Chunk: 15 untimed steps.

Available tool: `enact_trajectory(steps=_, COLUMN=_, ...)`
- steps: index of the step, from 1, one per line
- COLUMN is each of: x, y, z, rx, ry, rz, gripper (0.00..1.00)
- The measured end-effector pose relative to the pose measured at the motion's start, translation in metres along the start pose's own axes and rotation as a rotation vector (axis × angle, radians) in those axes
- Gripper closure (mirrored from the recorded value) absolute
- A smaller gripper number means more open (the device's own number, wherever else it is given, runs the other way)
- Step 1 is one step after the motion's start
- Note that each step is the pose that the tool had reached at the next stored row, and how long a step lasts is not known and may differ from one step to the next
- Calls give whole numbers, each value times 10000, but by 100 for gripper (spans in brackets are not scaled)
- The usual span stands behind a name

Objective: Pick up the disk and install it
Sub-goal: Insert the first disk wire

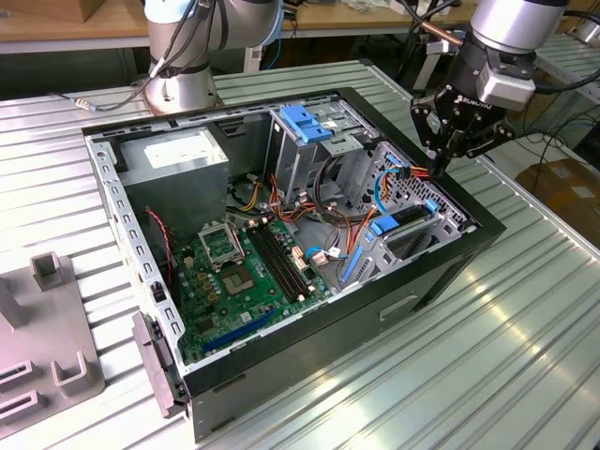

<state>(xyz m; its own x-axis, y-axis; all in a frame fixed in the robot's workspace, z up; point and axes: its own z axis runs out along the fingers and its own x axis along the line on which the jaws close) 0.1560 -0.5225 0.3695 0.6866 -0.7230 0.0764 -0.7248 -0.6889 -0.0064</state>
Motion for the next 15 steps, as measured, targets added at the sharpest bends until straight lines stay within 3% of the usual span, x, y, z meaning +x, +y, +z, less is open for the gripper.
enact_trajectory(steps=7, x=0, y=0, z=2, rx=-107, ry=21, rz=1238, gripper=84)
enact_trajectory(steps=11, x=0, y=0, z=4, rx=-198, ry=32, rz=2359, gripper=84)
enact_trajectory(steps=15, x=-45, y=47, z=3, rx=-213, ry=35, rz=2537, gripper=84)
